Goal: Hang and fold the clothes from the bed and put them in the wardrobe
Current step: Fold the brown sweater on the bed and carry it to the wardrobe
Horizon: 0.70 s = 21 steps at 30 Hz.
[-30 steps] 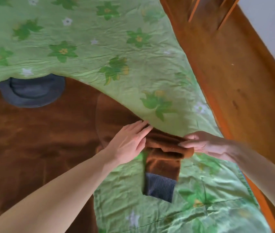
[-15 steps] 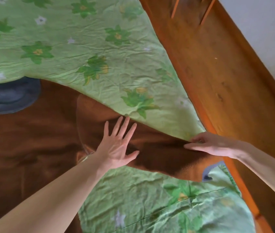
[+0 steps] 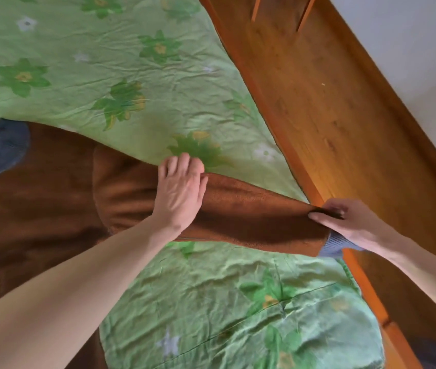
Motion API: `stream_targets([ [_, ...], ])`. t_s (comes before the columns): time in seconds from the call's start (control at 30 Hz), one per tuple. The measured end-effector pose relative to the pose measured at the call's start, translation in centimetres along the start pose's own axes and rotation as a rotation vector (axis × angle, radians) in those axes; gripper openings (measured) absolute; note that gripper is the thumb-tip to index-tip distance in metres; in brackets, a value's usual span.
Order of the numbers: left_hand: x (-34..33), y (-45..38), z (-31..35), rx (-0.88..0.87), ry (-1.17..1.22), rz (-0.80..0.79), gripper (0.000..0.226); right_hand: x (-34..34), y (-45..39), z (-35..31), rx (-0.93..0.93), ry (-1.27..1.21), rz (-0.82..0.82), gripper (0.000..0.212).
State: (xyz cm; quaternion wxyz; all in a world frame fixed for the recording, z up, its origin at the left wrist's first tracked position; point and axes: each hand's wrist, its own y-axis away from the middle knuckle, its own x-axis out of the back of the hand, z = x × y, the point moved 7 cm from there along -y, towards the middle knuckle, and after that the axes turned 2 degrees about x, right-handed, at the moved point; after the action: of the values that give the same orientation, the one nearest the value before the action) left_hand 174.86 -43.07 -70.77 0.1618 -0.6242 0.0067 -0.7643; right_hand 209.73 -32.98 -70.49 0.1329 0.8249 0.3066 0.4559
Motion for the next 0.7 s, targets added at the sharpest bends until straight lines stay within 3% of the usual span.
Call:
stream_targets([
  [0.17,-0.7,2.5,1.0,0.114,0.067,-0.025,0.022,-2.5,0.8,2.7,-0.099,-0.072,0.005,0.048],
  [0.23,-2.0,4.7,1.5,0.113,0.084,-0.12,0.032,-2.7,1.4,3.1,-0.104,-0.106,0.041,0.05],
  [0.37,-4.8,8.6,2.1,-0.033,-0.039,-0.37,0.077,-1.8,2.2,2.8,-0.123,-0.124,0.144,0.036],
  [0.5,-5.9,9.2,2.0,-0.095,-0.048,-0.55,0.088,-0.9,2.8,-0.7,-0.127,-0.236,0.189,0.032],
  [0.6,-3.9,8.5,2.0,-0.04,0.177,-0.557,0.082,-1.5,2.6,-5.1,-0.134,-0.42,0.135,0.021],
  [0.7,0.5,7.7,0.9,0.158,0.698,-0.385,0.058,-4.4,1.9,-11.4,-0.099,-0.499,0.07,0.015],
])
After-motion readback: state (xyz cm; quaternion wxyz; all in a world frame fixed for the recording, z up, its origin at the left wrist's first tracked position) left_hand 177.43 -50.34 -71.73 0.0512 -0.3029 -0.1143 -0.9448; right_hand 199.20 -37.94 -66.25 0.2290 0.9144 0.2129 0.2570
